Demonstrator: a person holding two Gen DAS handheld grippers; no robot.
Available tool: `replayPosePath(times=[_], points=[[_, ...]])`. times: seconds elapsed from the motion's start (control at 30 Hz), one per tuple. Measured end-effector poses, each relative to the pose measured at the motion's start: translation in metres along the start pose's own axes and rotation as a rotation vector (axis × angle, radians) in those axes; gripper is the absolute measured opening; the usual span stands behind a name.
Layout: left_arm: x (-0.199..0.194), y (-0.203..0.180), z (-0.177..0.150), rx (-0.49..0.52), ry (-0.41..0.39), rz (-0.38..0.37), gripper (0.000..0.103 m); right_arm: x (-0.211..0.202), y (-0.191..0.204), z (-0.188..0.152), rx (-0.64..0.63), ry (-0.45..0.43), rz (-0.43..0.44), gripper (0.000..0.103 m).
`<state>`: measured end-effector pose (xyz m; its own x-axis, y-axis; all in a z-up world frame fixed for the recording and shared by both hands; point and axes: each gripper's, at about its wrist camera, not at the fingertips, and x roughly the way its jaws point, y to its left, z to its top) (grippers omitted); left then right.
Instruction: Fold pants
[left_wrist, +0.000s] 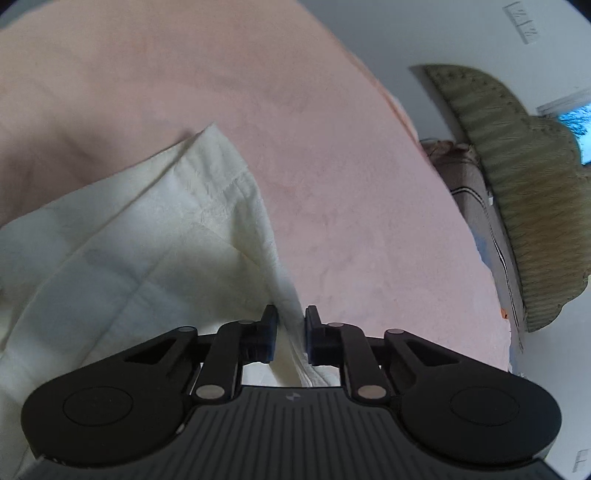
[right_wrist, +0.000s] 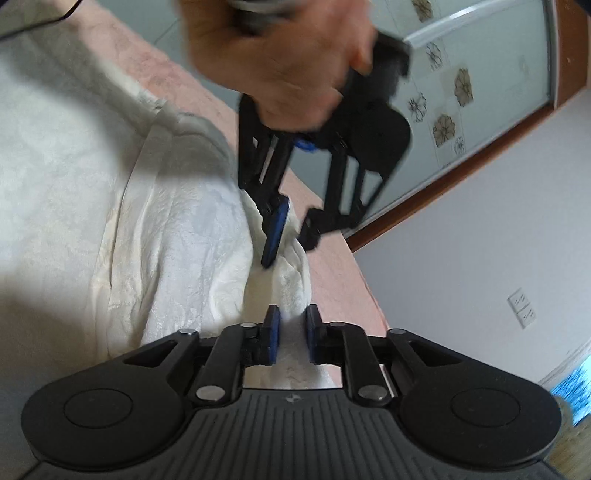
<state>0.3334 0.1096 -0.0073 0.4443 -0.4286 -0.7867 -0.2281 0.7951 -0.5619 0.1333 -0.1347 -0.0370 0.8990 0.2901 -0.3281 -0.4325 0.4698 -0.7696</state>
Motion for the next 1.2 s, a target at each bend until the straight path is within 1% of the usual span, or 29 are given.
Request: replayPosePath(times=[0.03,0.07,0.13,0.17,0.27,0.4,0.47,0.5,0.53,0.63,0.67,0.7,0.73,0.77,0.8,0.87,0.9,0.93,0.97,1.0,1.03,1.1,1.17,1.2], points=[[-0.007,-0.004,-0.009,0.034,-0.036,0.001,0.013,-0.003,-0.007,0.0,0.027,0.006,0.005,0.025],[-0.015,-0.009,-0.019,0.074,-0.074,-0.001,0.013,-0.007,-0.012,-0.001,0.054,0.015,0.012,0.029],[-0.035,-0.012,-0.041,0.151,-0.15,-0.008,0.011,-0.019,-0.028,-0.008,0.122,0.038,0.026,0.047],[-0.046,-0.013,-0.052,0.183,-0.185,-0.016,0.011,-0.024,-0.034,-0.013,0.145,0.046,0.033,0.05],[-0.071,-0.011,-0.086,0.264,-0.284,-0.031,0.01,-0.04,-0.049,-0.03,0.195,0.089,0.057,0.051],[-0.1,-0.006,-0.138,0.369,-0.406,-0.018,0.01,-0.067,-0.064,-0.054,0.271,0.14,0.115,0.051],[-0.11,0.001,-0.162,0.397,-0.445,-0.02,0.01,-0.082,-0.07,-0.065,0.294,0.154,0.14,0.051],[-0.114,0.005,-0.172,0.397,-0.456,-0.024,0.01,-0.089,-0.071,-0.069,0.294,0.172,0.124,0.051],[-0.117,0.008,-0.18,0.393,-0.464,-0.029,0.01,-0.091,-0.068,-0.072,0.284,0.2,0.094,0.051],[-0.117,0.018,-0.196,0.36,-0.483,-0.048,0.009,-0.092,-0.06,-0.079,0.273,0.255,0.051,0.049],[-0.116,0.02,-0.198,0.351,-0.482,-0.046,0.01,-0.093,-0.058,-0.08,0.286,0.272,0.041,0.043],[-0.117,0.026,-0.198,0.335,-0.472,-0.04,0.011,-0.095,-0.055,-0.083,0.292,0.285,0.023,0.026],[-0.117,0.031,-0.196,0.311,-0.46,-0.044,0.012,-0.097,-0.051,-0.085,0.292,0.292,0.007,0.018],[-0.115,0.035,-0.192,0.285,-0.449,-0.057,0.015,-0.098,-0.047,-0.083,0.284,0.295,-0.009,0.017],[-0.114,0.038,-0.187,0.259,-0.447,-0.066,0.024,-0.1,-0.041,-0.082,0.264,0.298,-0.028,0.013],[-0.114,0.047,-0.18,0.188,-0.449,-0.086,0.032,-0.101,-0.031,-0.083,0.206,0.313,-0.061,0.01],[-0.114,0.052,-0.177,0.157,-0.457,-0.1,0.038,-0.1,-0.028,-0.085,0.186,0.32,-0.07,0.009],[-0.115,0.057,-0.173,0.129,-0.466,-0.115,0.05,-0.1,-0.025,-0.085,0.183,0.324,-0.072,0.009],[-0.116,0.061,-0.169,0.098,-0.473,-0.128,0.057,-0.103,-0.023,-0.086,0.191,0.327,-0.071,0.009],[-0.117,0.065,-0.167,0.064,-0.48,-0.145,0.067,-0.104,-0.021,-0.086,0.197,0.327,-0.073,0.009],[-0.118,0.069,-0.163,0.036,-0.486,-0.16,0.07,-0.107,-0.019,-0.086,0.198,0.326,-0.075,0.009],[-0.121,0.073,-0.155,-0.011,-0.493,-0.174,0.07,-0.119,-0.014,-0.086,0.202,0.332,-0.072,0.009],[-0.123,0.075,-0.147,-0.041,-0.491,-0.164,0.07,-0.126,-0.012,-0.085,0.207,0.336,-0.07,0.009],[-0.123,0.076,-0.143,-0.053,-0.484,-0.165,0.066,-0.13,-0.013,-0.084,0.213,0.338,-0.066,0.009]])
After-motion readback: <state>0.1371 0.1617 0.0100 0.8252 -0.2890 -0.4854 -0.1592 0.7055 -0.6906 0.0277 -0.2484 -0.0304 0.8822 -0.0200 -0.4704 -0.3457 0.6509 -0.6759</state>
